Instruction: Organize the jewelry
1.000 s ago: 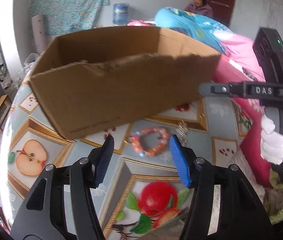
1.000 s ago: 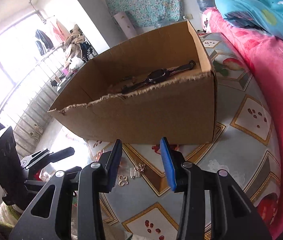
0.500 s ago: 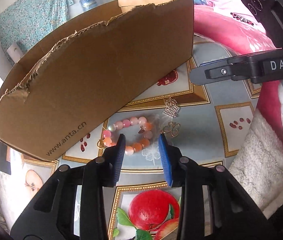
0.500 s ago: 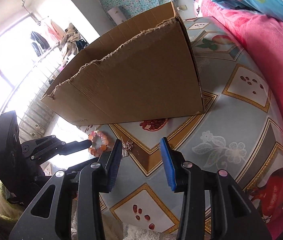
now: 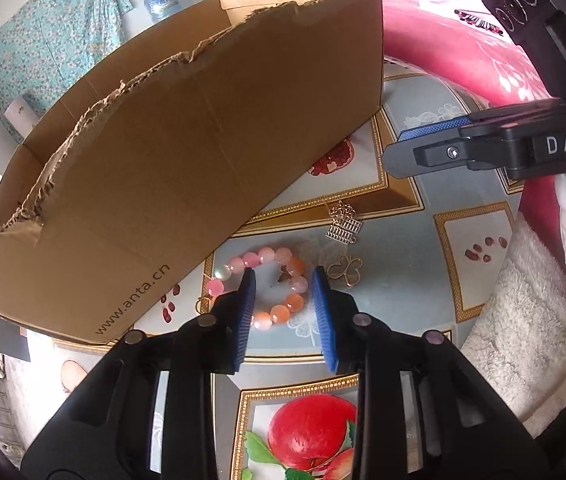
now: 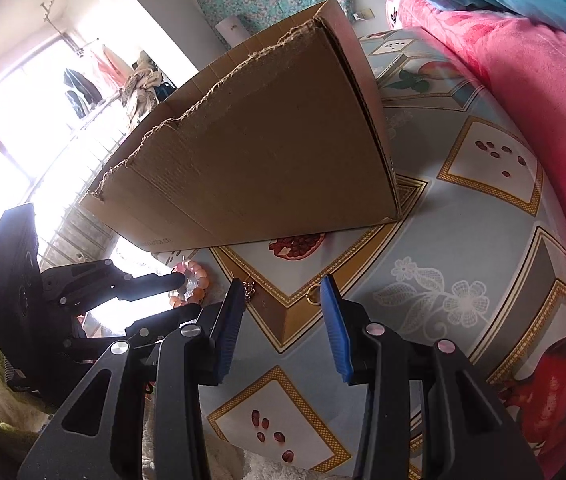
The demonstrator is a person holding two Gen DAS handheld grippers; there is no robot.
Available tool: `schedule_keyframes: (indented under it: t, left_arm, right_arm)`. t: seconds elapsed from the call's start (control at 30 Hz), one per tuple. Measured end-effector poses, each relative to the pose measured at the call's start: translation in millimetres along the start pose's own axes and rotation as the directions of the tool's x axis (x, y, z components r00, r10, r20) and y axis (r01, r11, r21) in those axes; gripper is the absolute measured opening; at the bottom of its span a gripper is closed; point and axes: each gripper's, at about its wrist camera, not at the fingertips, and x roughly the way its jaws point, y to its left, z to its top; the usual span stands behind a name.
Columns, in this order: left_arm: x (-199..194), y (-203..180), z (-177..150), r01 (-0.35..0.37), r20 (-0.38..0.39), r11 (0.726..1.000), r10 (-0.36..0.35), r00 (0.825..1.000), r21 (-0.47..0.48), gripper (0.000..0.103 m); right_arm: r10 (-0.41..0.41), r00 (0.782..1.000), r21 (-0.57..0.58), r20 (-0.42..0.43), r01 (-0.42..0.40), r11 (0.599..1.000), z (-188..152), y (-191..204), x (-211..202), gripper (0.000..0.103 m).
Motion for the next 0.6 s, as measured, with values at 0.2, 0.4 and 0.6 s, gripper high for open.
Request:
schedule_keyframes:
  t: [0.2, 0.4, 0.6]
  left_arm:
    - [-3, 19, 6, 0.044, 0.018, 0.997, -0.043, 0.999, -0.064, 0.009]
    - [-27, 45, 7, 0.065, 0.105, 0.981, -0.046, 0.993, -0.181, 0.009]
    - [-47, 83, -10, 0.186, 0.194, 0.908, -0.119, 0.974, -0.375, 0.009]
  right_arm:
    - [0.002, 1.0, 0.017, 0.001, -0.002, 1.0, 0, -4, 0, 0.039]
    - [0.003, 1.0, 0.031, 0.007, -0.003, 1.0, -3, -5, -2, 0.039]
    - [0.0, 1.0, 0.024, 0.009, 0.0, 1.0, -3, 0, -4, 0.039]
